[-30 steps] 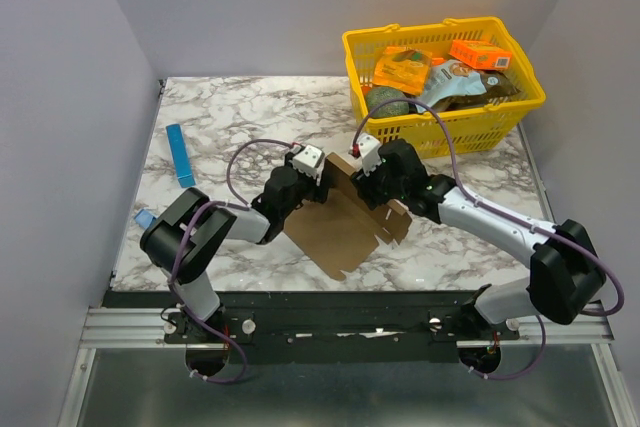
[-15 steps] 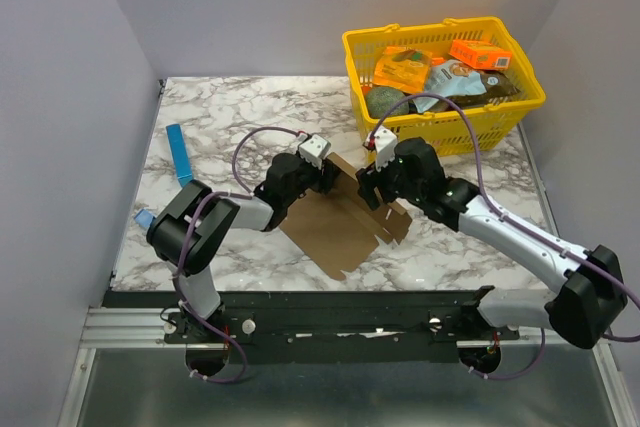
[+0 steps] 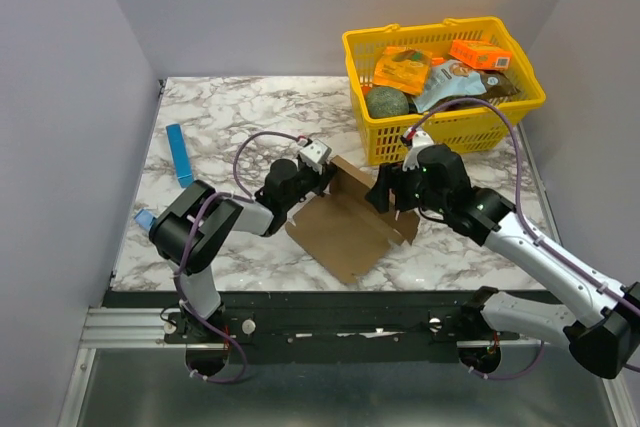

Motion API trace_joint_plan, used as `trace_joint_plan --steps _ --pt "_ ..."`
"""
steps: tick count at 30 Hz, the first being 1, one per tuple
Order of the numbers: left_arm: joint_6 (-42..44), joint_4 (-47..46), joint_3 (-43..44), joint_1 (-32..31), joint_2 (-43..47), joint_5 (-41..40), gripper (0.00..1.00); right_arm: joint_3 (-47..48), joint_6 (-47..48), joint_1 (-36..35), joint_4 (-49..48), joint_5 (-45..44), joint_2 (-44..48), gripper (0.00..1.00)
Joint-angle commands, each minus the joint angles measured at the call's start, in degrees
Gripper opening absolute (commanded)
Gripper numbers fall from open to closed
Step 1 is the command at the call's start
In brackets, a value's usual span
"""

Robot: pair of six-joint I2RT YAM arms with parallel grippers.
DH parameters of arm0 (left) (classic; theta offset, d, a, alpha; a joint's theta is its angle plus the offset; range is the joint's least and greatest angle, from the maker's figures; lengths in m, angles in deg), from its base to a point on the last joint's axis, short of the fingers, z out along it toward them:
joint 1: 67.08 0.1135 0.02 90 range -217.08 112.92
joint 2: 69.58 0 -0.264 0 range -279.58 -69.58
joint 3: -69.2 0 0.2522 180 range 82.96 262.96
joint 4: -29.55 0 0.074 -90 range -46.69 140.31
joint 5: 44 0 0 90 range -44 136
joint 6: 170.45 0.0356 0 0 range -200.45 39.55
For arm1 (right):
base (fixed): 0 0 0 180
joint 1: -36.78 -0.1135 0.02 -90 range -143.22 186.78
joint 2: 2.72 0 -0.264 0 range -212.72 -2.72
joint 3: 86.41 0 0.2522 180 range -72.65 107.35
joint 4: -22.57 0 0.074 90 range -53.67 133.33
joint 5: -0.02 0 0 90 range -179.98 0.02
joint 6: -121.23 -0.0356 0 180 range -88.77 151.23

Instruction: Fold the paper box

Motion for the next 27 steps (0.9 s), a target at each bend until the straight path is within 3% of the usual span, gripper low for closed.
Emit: trace_joint_plan --steps 1,6,10,17,21,27 --pt "0.83 -4.94 -2.99 -1.79 1.16 -0.63 0.07 0.04 -10.20 -0.15 4.03 0.38 2.52 0.79" --pt "5.22 -2.40 -8.50 -6.00 6.50 -12.73 0.03 -1.02 -13.45 -0.15 5.88 -2.94 5.85 0.79" --pt "4.87 -1.52 -14.23 -10.31 11.88 -30.99 0.04 -3.04 -16.80 -0.15 5.71 -4.80 7.88 0.79" --pt "4.70 1.74 -17.76 -18.31 15.14 -52.19 0.03 -4.80 -21.19 -0.15 6.93 -5.68 7.44 0.75" --pt "4.87 0.51 -18.63 -20.43 14.00 -58.10 0.03 -6.91 -24.00 -0.15 7.64 -7.00 9.20 0.74" --pt "6.54 -2.48 -18.73 -22.27 12.86 -60.40 0.03 -7.97 -24.36 -0.15 8.16 -9.89 8.59 0.73"
